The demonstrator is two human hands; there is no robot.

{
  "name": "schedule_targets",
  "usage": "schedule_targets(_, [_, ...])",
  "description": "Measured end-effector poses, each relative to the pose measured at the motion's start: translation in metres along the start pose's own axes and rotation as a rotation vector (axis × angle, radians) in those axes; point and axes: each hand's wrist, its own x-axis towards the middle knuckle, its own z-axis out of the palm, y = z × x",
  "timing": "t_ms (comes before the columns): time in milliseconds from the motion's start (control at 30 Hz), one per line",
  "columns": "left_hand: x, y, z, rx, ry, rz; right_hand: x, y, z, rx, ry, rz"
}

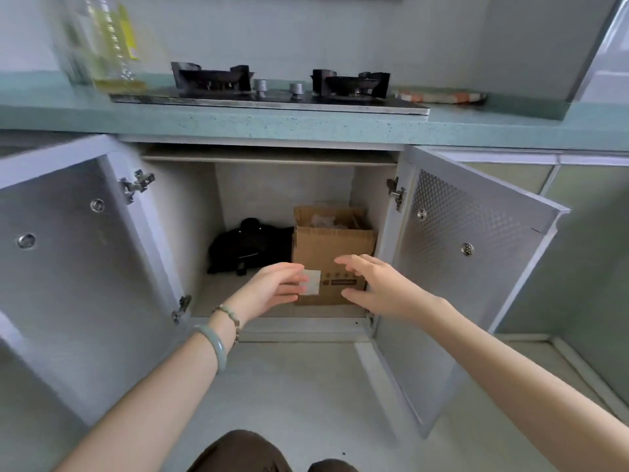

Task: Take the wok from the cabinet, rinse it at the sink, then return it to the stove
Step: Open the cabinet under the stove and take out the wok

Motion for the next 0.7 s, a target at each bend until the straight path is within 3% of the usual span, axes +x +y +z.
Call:
schedule_targets(200, [-0.042, 0.008, -0.073, -0.067, 0.152, -0.012, 0.044, -0.018, 0.035, 0.51, -0.026, 0.091])
schedule_targets(433, [-0.025, -0.014, -0.148, -0.124, 0.232, -0.089, 0.114, -0.016, 0.104, 0.671, -0.109, 0.186])
schedule_targets(700, [0.094, -0.059, -0.236, -0.17, 0.238, -0.194, 0.224, 0.0, 0.175, 0.781, -0.126, 0.308])
